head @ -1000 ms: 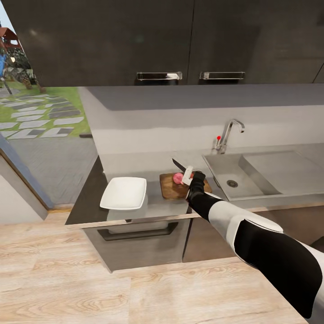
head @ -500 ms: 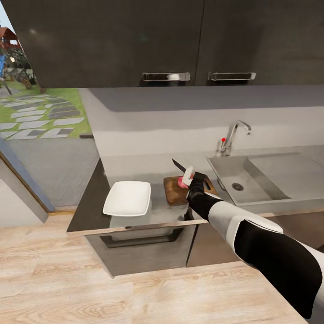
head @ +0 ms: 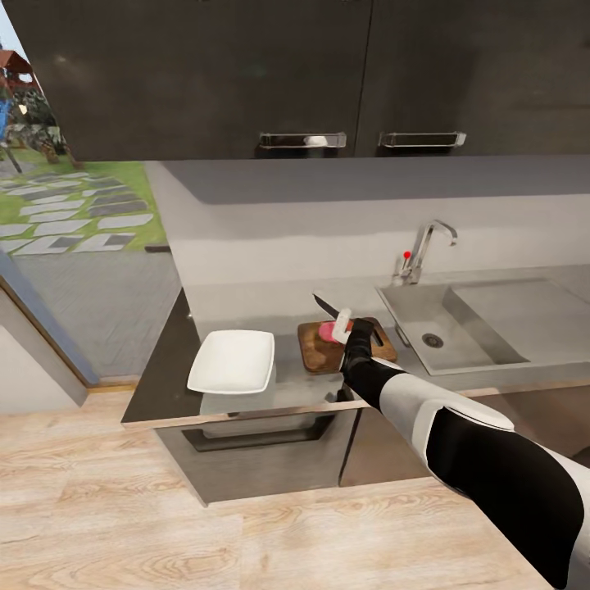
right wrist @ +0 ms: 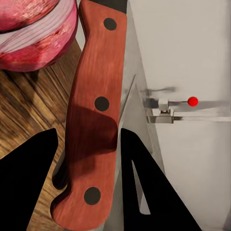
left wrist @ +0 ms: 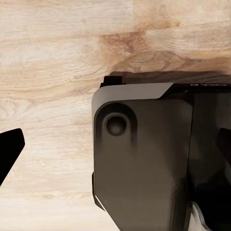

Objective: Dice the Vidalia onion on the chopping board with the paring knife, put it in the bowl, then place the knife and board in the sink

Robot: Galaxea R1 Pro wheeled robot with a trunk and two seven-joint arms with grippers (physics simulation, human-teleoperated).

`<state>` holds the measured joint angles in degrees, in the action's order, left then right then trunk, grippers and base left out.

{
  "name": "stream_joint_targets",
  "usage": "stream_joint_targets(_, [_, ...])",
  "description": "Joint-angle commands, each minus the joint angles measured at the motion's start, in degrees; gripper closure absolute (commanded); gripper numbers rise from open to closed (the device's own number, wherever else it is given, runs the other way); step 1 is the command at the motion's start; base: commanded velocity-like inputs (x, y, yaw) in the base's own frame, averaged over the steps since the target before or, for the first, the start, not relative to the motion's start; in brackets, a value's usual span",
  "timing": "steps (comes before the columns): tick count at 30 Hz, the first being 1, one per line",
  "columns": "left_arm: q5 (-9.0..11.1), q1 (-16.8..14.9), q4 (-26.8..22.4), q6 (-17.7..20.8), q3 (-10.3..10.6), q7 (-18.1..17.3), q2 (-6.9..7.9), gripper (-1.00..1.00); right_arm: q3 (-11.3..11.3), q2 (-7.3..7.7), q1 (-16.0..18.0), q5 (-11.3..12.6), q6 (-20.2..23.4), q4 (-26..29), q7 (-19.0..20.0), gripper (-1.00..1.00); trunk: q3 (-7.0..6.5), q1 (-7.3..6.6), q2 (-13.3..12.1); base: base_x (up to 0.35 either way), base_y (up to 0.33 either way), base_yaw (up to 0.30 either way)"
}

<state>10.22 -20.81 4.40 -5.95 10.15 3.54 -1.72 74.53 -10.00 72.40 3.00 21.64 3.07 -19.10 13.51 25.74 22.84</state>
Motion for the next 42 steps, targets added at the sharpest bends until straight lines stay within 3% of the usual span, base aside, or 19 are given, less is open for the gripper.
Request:
stream_joint_targets(1, [0.52,-0.11,0.26,-0.44,0.49,0.06,-0.04,-1.0,-0.35,0.0,0.02,1.77,0.07,0.01,3.02,1.0,0.13,0.05,0.08,0.0,0.0,0.0])
stream_joint_targets(15, [0.52,-0.11,0.26,-0.39,0.49,0.06,-0.04,-1.0,-0.54,0.0,0.02,1.49,-0.1,0.24,2.57,1.0,0.13,0.05,0.08,0.0,0.0,0.0])
stream_joint_targets(22, [0.52,-0.11,0.26,-0.32,0.49,0.06,-0.04,-1.0,-0.61,0.0,0.26,1.48,0.09,0.35,-0.43,1.0,0.13,0.05,0.08,0.0,0.0,0.0])
stream_joint_targets(42, [0.52,-0.11,0.26,-0.31,0.49,0.06,-0.13,-1.0,-0.61,0.0,3.49,1.48,2.1,0.38,-1.91,1.0,0.13,0.05,0.08,0.0,0.0,0.0])
